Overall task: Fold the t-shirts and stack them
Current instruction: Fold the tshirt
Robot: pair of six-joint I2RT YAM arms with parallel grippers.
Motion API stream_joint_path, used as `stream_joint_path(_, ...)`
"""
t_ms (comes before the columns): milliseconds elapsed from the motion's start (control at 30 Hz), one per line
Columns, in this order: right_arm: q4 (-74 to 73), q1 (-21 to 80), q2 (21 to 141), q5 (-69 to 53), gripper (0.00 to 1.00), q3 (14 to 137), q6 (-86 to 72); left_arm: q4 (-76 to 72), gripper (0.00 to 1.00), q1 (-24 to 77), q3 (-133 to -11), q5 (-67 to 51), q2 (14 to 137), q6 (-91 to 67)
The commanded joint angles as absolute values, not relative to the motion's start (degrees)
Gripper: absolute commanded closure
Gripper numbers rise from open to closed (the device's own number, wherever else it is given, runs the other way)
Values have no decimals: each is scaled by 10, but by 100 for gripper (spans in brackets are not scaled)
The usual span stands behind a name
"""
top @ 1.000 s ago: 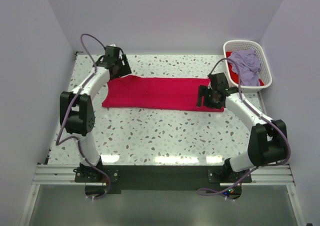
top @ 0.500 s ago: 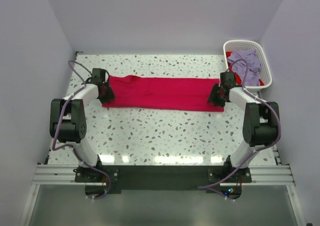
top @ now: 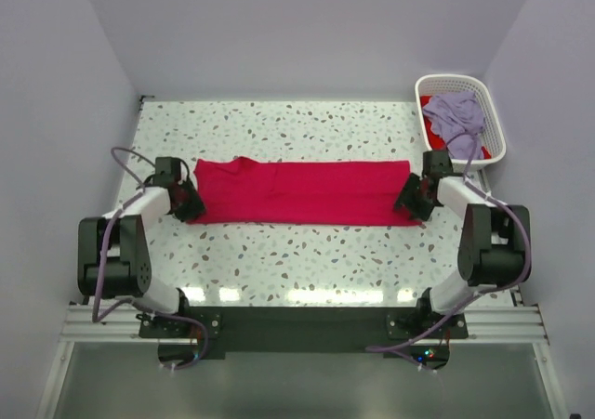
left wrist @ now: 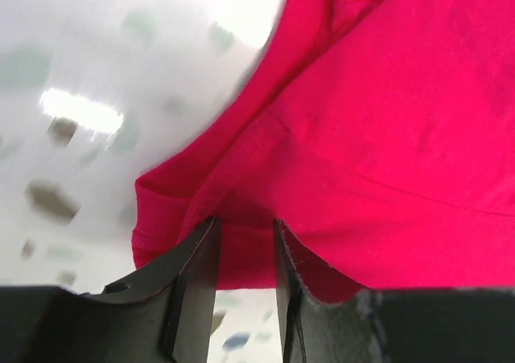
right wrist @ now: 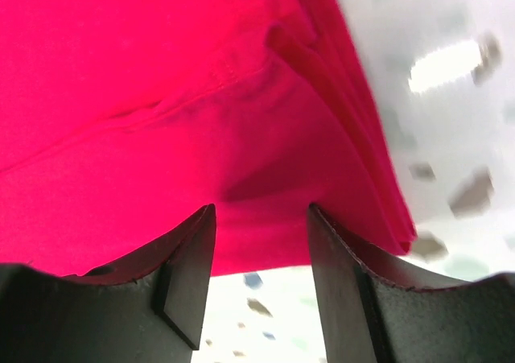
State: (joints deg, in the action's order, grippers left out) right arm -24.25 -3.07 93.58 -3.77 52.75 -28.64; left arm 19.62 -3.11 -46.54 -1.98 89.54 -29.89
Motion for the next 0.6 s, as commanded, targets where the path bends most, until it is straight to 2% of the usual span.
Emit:
stream_joint_path(0,-357,-37,886,16,44,492,-262,287,61,-64,-403,-11,821,-277)
stream_joint_path(133,-363,-29,822,2,39,495,-246,310,45,-62,-396,-23,724,-280)
stream_joint_path(267,-335,36,781,-55,37,529,-240,306,39,-62,-434,-67,685,-299)
stream_joint_path(433,-204,166,797,-142,40,557,-281,234,40,-58,-478,-157,735,-353)
stream_joint_path(567,-127,235,868,-163,42,626,-293,177,51,-28,-512,-164,810,-396)
